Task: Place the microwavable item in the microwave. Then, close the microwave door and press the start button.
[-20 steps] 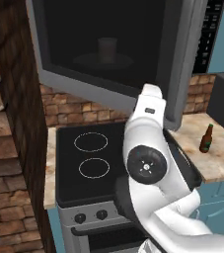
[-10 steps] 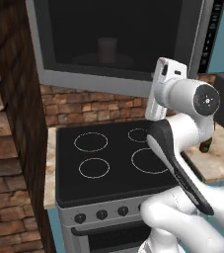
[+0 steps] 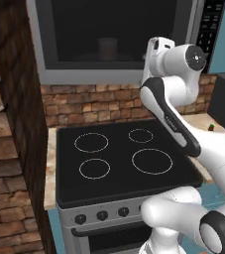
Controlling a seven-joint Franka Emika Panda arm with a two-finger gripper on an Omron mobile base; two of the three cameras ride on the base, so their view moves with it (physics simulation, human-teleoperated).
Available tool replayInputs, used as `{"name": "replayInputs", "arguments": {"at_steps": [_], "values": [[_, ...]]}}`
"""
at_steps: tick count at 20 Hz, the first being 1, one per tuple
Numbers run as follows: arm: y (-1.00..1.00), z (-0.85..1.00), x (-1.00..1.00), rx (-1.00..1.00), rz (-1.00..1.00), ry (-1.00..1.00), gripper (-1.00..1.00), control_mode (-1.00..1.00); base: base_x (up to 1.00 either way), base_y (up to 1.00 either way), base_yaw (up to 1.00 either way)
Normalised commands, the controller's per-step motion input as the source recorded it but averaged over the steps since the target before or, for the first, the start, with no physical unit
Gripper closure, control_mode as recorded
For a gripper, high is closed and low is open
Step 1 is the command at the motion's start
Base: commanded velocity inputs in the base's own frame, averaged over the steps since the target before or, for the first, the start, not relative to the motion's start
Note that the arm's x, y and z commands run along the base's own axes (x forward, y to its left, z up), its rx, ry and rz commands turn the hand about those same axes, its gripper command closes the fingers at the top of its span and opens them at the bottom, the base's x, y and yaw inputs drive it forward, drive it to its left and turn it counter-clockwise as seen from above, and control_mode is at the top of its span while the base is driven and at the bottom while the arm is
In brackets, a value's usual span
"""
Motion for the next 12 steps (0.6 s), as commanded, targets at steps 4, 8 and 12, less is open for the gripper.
{"name": "replayInputs", "arguments": {"at_steps": [4,8,12], "values": [[-0.11,0.00,0.75,0.00,0.00,0.00,-1.00,-1.00,0.00,0.00,0.00],[-0.06,-0.10,0.67,0.00,0.00,0.00,-1.00,-1.00,0.00,0.00,0.00],[0.00,-0.33,0.60,0.00,0.00,0.00,-1.00,-1.00,0.00,0.00,0.00]]}}
